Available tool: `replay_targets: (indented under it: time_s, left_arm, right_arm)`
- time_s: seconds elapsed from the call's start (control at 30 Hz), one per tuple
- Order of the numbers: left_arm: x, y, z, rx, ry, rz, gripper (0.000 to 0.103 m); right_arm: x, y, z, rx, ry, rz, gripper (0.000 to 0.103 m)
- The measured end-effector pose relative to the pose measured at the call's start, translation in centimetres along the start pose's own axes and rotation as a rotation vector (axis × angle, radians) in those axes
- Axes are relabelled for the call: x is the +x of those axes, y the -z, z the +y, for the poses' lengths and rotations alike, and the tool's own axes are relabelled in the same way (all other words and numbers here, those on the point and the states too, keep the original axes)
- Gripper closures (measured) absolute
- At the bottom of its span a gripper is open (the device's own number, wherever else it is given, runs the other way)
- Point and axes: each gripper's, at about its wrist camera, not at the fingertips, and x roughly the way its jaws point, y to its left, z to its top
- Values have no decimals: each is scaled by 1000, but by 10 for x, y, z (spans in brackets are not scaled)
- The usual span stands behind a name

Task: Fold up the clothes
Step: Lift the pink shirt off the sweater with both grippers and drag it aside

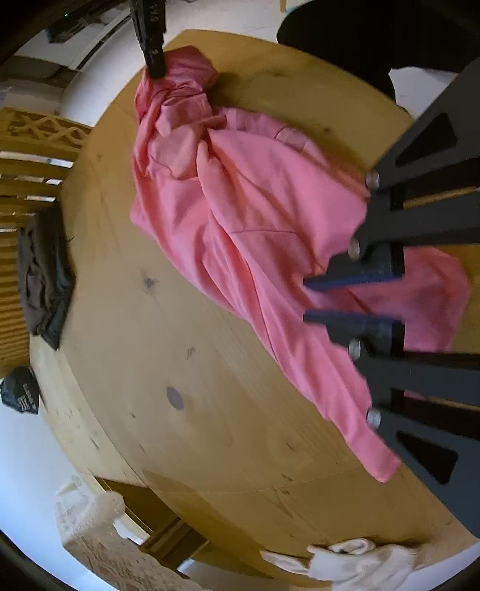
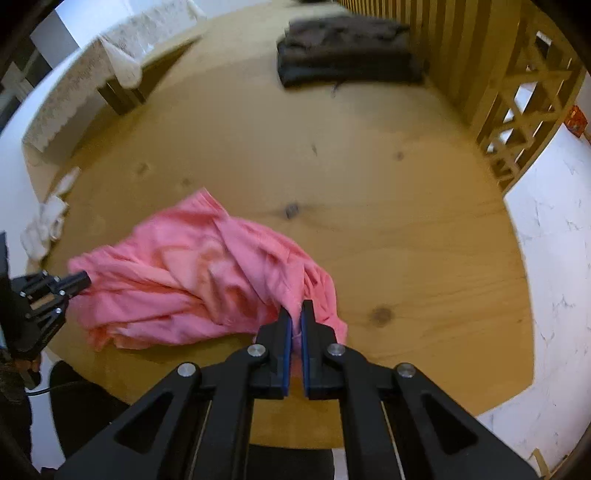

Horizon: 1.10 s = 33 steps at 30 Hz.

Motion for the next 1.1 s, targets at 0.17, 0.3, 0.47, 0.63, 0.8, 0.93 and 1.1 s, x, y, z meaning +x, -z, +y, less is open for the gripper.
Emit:
replay_targets:
  time_s: [0.17,0.3,0.47,0.63,0.8,0.93,1.1]
  left_arm:
    - [-29,7,19,2,-65,-48,101]
    - [-40,0,6,27,13,-83,64]
    - [-39,-30,-55,114,162,-151,45]
    - [-1,-71,-115,203,191,-129,45]
    - [28,-85,-133,232,192,-62,103]
    - [11,-77,-107,190,292,-80,102]
    - [-53,-56,-59,184,272,-161,101]
  right_arm:
    - [-15,-25,-11,19,13,-73,99]
    - [-20,-31,-26,39,-9,-72,99]
    - [-12,-28,-35,42,14,-50,99]
    - [-2,-29,-48,69,-9,-25,99]
    - [-3,-31,-59,76,-6,-37,99]
    - [-8,-30,-71,106,4,-61,99]
    - [-17,-27,-74,133,-23,-82,99]
